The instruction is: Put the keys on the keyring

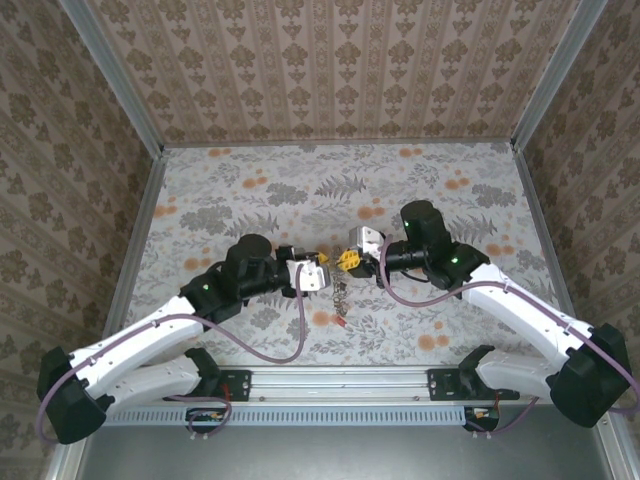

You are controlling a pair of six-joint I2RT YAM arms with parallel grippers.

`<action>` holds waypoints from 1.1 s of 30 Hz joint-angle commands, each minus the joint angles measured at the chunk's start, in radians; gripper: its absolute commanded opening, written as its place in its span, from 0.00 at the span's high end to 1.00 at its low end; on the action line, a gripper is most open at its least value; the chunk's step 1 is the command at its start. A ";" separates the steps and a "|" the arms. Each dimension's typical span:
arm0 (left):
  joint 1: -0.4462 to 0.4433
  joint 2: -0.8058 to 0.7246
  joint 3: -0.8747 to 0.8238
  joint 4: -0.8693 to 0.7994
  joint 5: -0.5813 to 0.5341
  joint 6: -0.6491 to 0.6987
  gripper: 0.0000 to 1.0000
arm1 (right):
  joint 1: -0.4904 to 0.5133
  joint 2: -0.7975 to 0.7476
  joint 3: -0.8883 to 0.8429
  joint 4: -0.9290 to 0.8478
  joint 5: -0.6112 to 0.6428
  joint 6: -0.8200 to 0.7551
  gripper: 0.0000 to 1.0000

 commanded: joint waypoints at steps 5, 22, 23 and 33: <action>-0.003 0.007 0.055 -0.018 0.087 -0.006 1.00 | 0.018 0.025 0.039 -0.012 0.034 0.010 1.00; 0.010 0.035 0.182 -0.241 0.047 0.140 1.00 | 0.029 -0.005 -0.003 -0.051 0.083 -0.028 0.80; 0.016 0.038 0.192 -0.256 0.045 0.158 1.00 | 0.028 -0.011 -0.013 -0.037 0.080 -0.024 0.75; 0.095 0.111 0.385 -0.558 -0.002 0.594 1.00 | 0.005 -0.155 -0.110 -0.011 0.215 -0.023 0.53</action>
